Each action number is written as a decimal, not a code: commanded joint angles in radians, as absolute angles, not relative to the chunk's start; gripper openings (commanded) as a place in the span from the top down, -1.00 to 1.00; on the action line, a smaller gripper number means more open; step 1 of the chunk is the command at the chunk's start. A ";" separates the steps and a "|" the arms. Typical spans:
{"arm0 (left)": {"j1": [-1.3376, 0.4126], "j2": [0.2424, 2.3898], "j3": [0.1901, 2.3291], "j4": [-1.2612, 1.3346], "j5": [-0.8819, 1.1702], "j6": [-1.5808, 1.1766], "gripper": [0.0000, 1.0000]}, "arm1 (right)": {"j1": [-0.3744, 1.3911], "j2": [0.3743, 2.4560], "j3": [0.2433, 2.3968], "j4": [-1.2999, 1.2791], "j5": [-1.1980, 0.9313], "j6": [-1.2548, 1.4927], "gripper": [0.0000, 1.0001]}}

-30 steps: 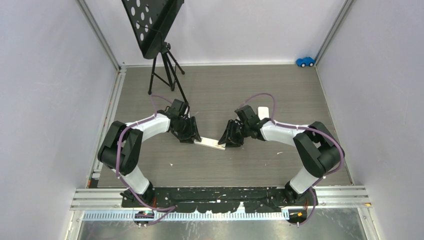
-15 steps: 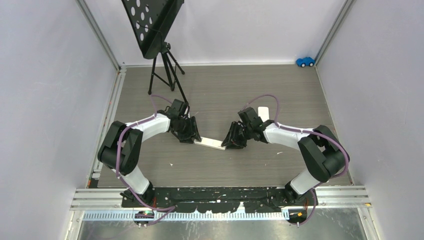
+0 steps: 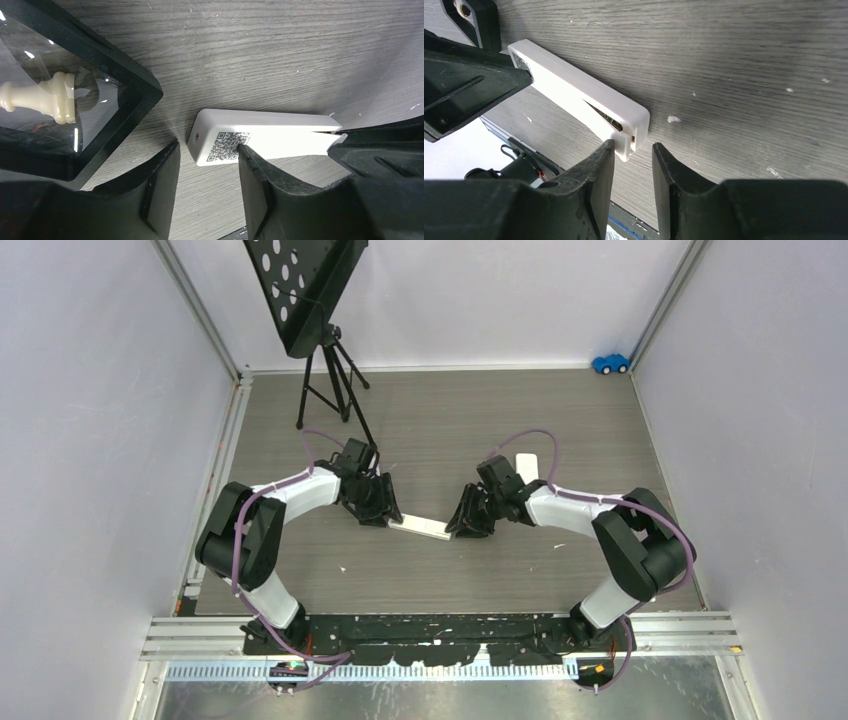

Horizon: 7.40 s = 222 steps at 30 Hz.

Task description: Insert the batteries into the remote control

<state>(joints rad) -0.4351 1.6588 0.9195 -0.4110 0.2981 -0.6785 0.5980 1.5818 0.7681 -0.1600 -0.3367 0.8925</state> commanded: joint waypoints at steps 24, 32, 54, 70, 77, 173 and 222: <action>-0.436 1.685 0.911 -0.417 0.278 -0.671 0.04 | 0.592 1.598 0.735 -0.140 -0.293 0.862 0.25; -0.436 1.688 0.908 -0.409 0.296 -0.675 0.04 | 0.593 1.644 0.734 -0.029 -0.332 0.945 0.14; -0.436 1.695 0.895 -0.397 0.313 -0.683 0.07 | 0.593 1.577 0.731 -0.125 -0.257 0.907 0.43; -0.436 1.701 0.893 -0.396 0.307 -0.680 0.08 | 0.598 1.572 0.750 -0.125 -0.271 0.889 0.59; -0.436 1.709 0.889 -0.386 0.322 -0.682 0.12 | 0.608 1.608 0.758 -0.090 -0.298 0.936 0.82; -0.308 1.020 1.004 -0.771 -0.046 -0.671 -0.99 | 0.514 1.840 1.293 -0.529 0.305 0.557 0.28; -0.308 0.507 1.278 -1.146 -0.339 -0.441 -0.96 | 0.484 0.220 1.164 -0.956 0.843 0.490 -0.77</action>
<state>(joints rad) -0.3138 0.5194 1.2293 -1.1267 -0.2813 -0.4702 0.4843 0.2249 1.1553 -0.9604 0.7578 0.5022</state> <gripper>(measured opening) 0.983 0.879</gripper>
